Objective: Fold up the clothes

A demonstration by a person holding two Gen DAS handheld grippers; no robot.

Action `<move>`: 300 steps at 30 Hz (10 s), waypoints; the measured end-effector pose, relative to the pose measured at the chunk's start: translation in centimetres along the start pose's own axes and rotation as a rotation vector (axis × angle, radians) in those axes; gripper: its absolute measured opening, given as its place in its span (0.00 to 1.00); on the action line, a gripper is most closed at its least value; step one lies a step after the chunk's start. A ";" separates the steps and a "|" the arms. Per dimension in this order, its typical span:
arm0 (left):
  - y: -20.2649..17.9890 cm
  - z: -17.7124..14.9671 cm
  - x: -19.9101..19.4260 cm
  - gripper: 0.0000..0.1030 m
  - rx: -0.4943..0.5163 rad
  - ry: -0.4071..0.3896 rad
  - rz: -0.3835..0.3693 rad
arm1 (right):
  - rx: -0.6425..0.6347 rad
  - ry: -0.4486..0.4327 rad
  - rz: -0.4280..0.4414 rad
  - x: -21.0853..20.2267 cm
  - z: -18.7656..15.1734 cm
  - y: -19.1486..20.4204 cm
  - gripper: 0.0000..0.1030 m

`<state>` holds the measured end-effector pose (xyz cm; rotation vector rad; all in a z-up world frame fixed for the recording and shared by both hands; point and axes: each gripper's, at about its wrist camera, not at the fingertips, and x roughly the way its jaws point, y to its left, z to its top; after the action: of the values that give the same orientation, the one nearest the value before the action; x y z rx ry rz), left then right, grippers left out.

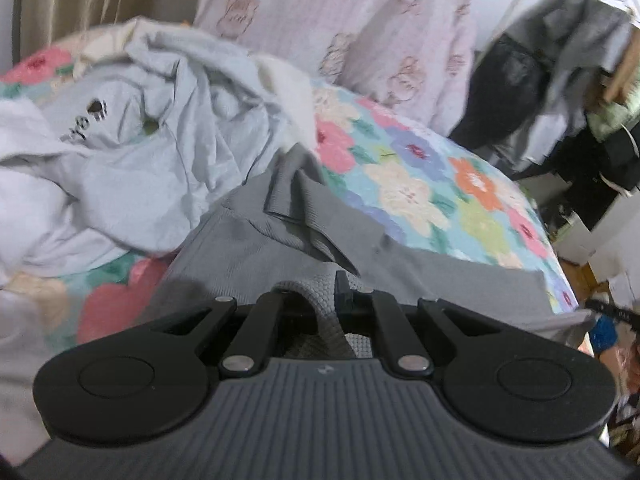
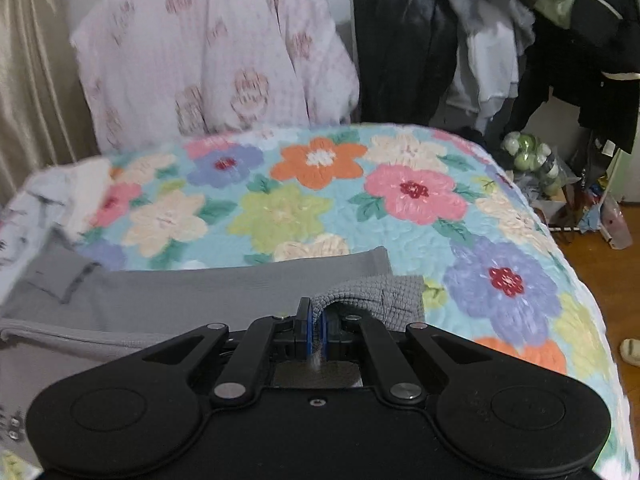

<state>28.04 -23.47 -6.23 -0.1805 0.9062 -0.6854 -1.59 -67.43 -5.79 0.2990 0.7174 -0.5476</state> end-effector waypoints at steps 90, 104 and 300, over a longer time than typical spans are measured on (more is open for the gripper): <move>-2.3 9.2 16.1 0.07 0.401 -0.074 0.124 | 0.231 -0.017 0.484 24.8 6.2 20.7 0.26; -9.5 1.1 19.2 0.46 1.074 0.212 0.190 | 0.059 0.183 0.635 24.0 7.2 19.3 0.39; 6.2 -13.8 -1.9 0.08 -0.204 -0.118 0.326 | 0.551 -0.029 0.175 -0.3 -17.7 -4.1 0.68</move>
<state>19.46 -15.60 -16.10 -0.2454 0.8665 -0.2768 -13.65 -62.94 -18.61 0.8574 0.4950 -0.5740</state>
